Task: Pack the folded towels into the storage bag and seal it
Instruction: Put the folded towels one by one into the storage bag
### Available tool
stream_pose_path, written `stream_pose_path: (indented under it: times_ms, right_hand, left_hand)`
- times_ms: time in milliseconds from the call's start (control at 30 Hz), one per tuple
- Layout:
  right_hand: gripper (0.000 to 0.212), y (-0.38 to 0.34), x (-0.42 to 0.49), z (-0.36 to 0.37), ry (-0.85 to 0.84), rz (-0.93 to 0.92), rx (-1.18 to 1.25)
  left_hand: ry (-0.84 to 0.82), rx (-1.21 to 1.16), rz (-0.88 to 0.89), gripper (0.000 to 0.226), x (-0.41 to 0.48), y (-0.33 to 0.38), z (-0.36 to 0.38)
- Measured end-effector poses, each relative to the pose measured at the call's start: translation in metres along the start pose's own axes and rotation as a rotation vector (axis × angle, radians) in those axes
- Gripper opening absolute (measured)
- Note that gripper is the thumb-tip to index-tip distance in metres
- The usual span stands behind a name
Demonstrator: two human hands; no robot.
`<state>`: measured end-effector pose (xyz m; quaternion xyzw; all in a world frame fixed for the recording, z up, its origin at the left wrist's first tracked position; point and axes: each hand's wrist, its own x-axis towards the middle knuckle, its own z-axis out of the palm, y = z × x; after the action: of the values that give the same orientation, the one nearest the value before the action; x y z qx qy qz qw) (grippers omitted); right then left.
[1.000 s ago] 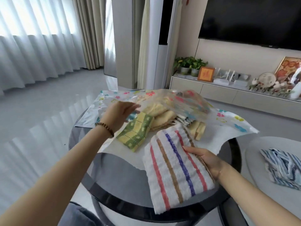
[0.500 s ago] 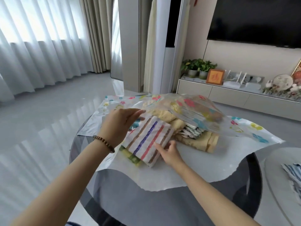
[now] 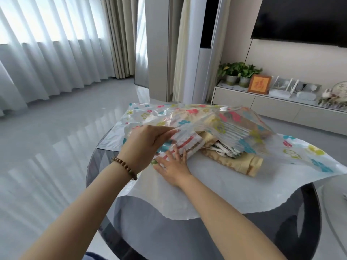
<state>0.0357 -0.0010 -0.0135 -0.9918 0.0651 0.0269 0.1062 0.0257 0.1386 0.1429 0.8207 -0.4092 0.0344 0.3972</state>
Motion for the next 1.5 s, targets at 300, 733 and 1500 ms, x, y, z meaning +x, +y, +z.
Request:
stream_pose_path:
  times_ms: [300, 733, 1500]
  right_hand:
    - [0.052, 0.072, -0.121, -0.012, 0.044, -0.077, 0.175]
    - [0.041, 0.254, -0.383, -0.047, 0.292, 0.454, 0.447]
    - [0.068, 0.497, -0.421, -0.069, 0.333, 1.064, 1.307]
  left_hand:
    - [-0.082, 0.139, -0.001, 0.045, -0.02, 0.008, 0.015]
    - [-0.412, -0.028, 0.305, 0.052, -0.017, 0.18, 0.205]
    - [-0.9, -0.552, -0.566, 0.08, 0.027, 0.278, 0.507]
